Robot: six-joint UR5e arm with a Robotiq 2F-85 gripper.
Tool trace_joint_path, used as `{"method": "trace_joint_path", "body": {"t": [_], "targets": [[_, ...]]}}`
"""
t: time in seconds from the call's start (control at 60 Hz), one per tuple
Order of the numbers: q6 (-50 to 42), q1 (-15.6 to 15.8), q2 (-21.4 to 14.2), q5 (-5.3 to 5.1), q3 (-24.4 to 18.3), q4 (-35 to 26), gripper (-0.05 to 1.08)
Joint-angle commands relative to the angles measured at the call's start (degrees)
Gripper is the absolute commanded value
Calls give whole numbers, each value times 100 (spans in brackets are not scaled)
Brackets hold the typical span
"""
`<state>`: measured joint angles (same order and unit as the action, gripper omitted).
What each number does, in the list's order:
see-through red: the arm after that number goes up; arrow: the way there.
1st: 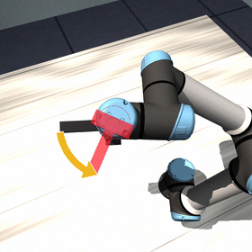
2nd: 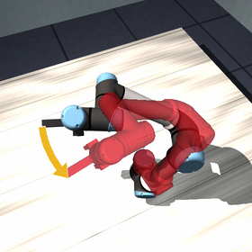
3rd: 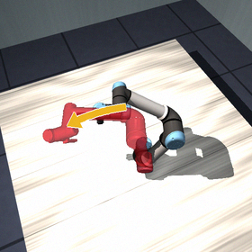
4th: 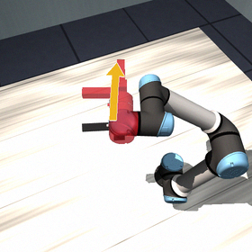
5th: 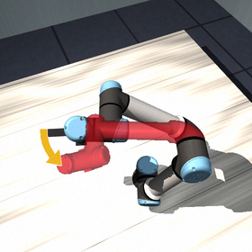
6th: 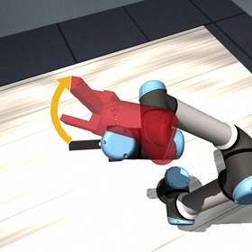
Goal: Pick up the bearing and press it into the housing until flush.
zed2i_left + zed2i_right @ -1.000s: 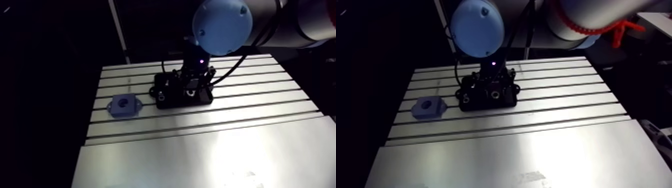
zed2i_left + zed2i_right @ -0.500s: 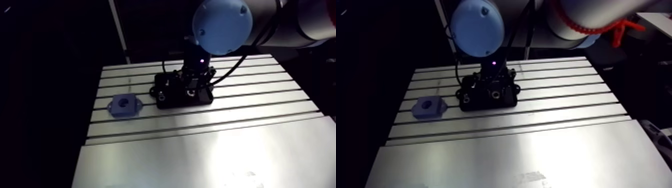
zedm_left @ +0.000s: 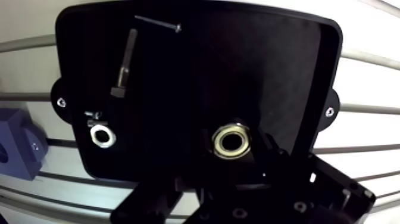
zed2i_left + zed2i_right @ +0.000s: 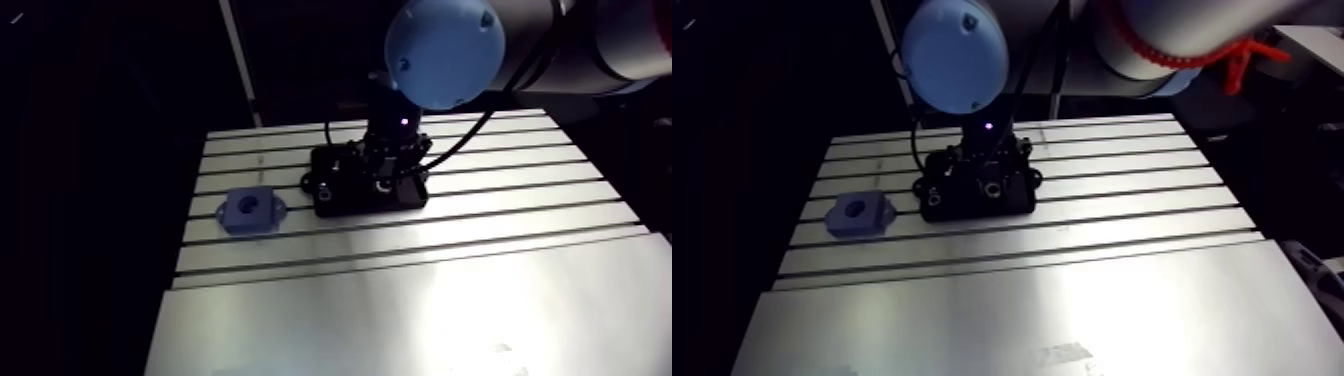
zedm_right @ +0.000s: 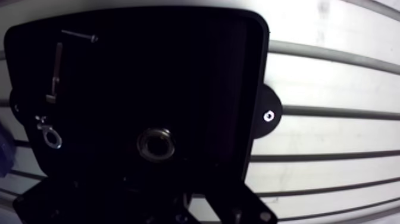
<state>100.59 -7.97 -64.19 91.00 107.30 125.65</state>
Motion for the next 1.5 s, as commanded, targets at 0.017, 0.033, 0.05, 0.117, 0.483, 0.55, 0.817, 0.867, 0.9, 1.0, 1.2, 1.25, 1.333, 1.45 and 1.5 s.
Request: {"method": "trace_joint_path", "body": {"t": [0.017,0.033,0.05,0.117,0.483,0.55,0.817,0.867,0.9,1.0,1.2,1.25,1.333,1.45,1.5], "targets": [[0,15,-9,1,-2,0,60],[0,15,-17,1,-10,0,60],[0,15,-17,1,-10,0,60],[0,15,-34,1,-11,0,61],[0,6,-184,44,-64,-69,64],[0,6,-240,53,-80,-94,65],[-32,141,-613,27,-200,-435,67],[-76,242,-647,27,-269,-585,67],[-86,288,-673,34,-289,-634,68],[-128,339,-769,27,-325,-774,68],[-500,642,-827,9,-474,-1138,68],[-583,670,-819,2,-476,-1150,68],[-824,878,-786,8,-502,-1161,68],[-1057,1053,-726,-7,-520,-1153,68],[-1234,1213,-640,-8,-553,-1145,68]]}}
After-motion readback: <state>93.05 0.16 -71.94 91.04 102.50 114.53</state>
